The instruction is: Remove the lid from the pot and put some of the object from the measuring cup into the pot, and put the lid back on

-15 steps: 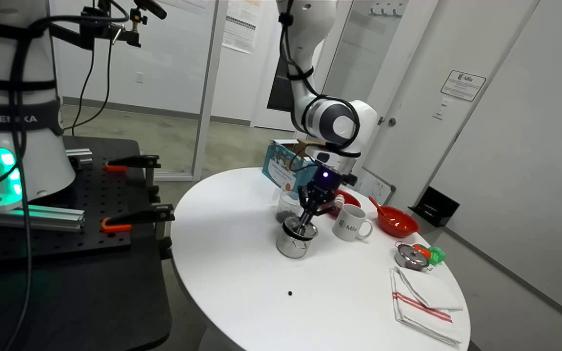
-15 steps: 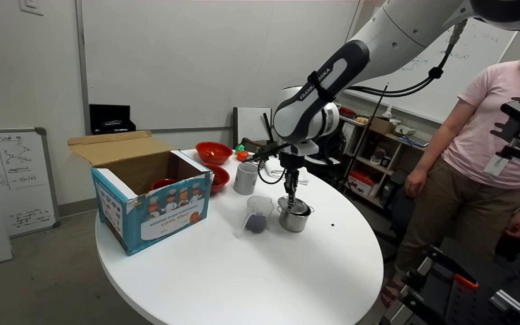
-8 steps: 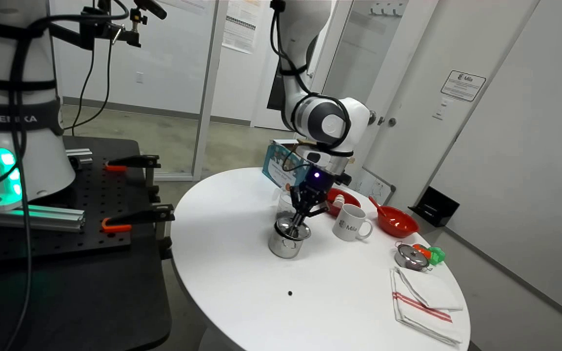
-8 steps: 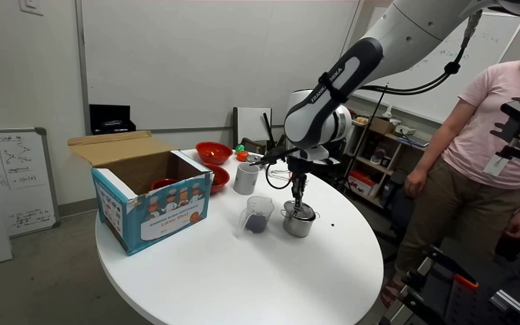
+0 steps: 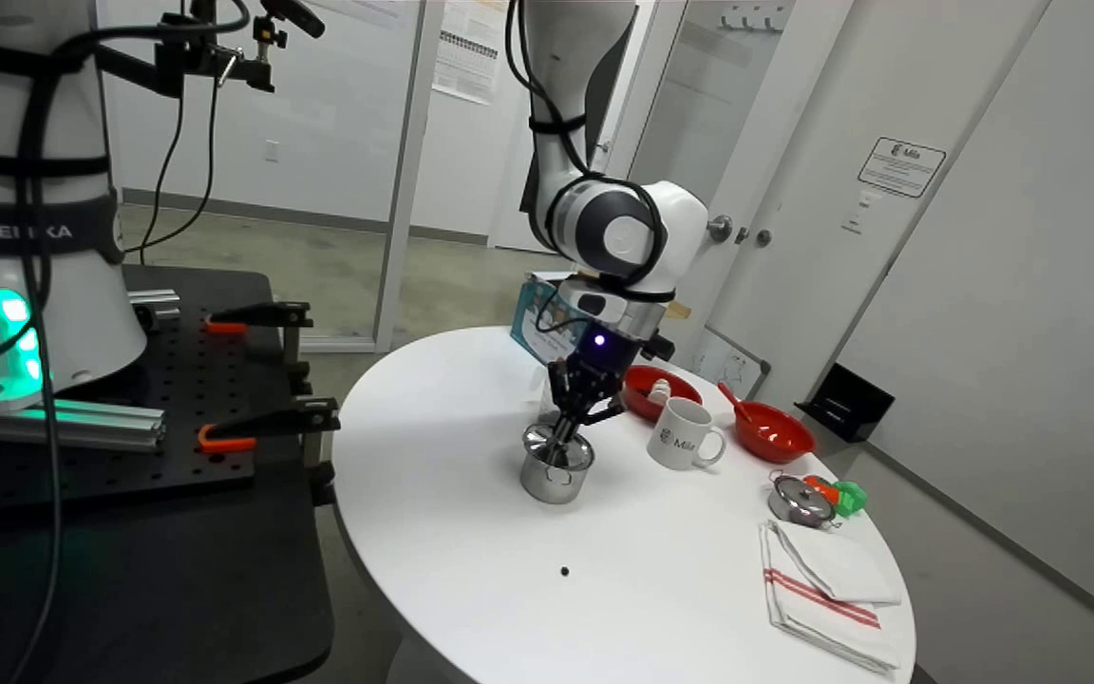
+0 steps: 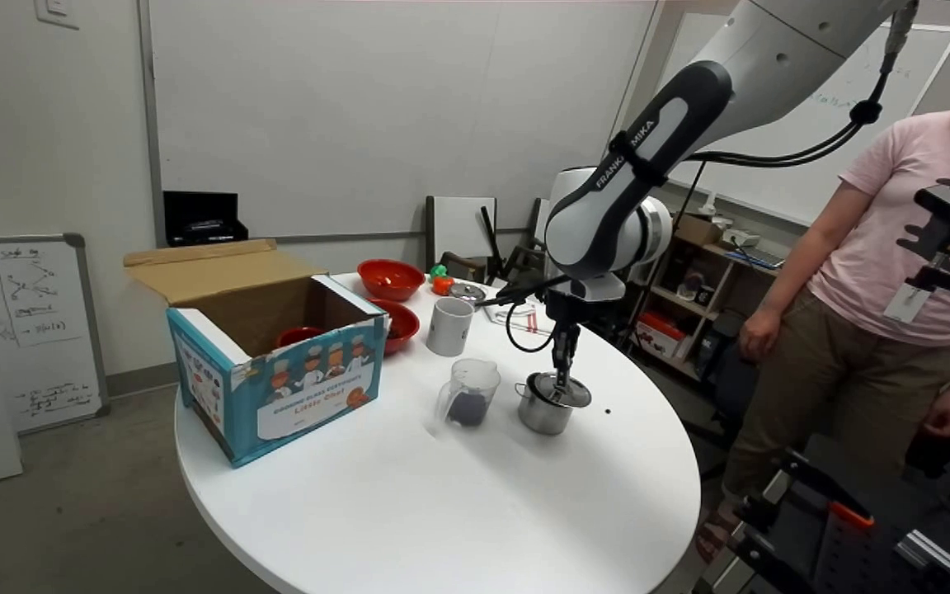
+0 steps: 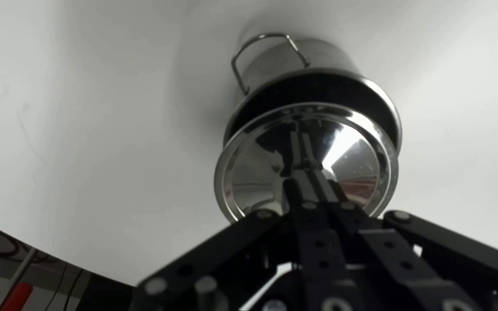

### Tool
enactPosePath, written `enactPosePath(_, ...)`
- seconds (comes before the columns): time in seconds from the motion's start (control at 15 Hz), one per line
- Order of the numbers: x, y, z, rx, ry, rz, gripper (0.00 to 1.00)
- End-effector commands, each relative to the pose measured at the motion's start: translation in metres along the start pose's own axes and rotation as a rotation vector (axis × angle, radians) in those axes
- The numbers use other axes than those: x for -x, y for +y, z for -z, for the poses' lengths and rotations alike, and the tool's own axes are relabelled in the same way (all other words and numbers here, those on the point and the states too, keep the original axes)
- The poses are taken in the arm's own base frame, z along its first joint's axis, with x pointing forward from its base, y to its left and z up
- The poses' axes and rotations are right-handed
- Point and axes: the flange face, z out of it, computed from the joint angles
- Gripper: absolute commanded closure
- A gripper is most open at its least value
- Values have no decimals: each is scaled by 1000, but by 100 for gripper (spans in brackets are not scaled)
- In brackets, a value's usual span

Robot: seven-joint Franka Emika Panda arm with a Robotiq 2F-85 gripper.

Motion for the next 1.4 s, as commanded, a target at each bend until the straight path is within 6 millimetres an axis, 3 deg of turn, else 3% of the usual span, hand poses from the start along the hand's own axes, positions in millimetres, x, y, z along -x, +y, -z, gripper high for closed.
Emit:
enactPosePath(0.0,-14,8,8,7,-36,-5,99)
enactPosePath(1.33,2,9,16,3,-50,8,99)
